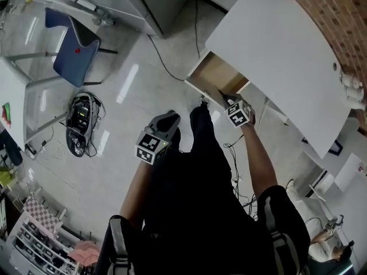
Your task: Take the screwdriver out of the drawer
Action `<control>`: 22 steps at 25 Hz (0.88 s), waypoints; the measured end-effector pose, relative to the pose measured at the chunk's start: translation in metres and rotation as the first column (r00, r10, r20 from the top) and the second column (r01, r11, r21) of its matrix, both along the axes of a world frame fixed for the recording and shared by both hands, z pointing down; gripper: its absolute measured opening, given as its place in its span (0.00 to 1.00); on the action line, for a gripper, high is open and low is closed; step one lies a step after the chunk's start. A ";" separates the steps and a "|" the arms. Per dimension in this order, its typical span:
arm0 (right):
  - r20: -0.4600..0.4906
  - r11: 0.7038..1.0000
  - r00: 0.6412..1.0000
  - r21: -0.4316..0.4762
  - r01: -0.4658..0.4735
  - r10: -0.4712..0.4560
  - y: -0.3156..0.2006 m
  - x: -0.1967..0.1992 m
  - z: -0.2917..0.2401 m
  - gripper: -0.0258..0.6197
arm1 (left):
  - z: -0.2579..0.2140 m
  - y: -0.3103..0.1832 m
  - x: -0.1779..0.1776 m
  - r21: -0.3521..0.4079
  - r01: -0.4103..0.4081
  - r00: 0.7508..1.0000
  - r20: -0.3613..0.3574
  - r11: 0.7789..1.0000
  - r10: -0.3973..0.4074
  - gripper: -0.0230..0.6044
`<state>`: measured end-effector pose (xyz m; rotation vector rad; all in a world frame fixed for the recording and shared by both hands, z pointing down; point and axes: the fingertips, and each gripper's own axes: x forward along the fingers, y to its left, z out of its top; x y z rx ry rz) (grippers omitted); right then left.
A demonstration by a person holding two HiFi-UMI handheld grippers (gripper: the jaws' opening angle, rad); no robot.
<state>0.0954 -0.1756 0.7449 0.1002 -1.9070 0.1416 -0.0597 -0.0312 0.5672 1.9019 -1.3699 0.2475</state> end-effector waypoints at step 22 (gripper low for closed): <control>0.393 0.869 0.833 0.145 -0.474 0.389 0.130 -0.011 -0.165 0.21 | -0.039 0.056 0.016 0.158 -0.407 0.914 0.078 0.900 0.399 0.07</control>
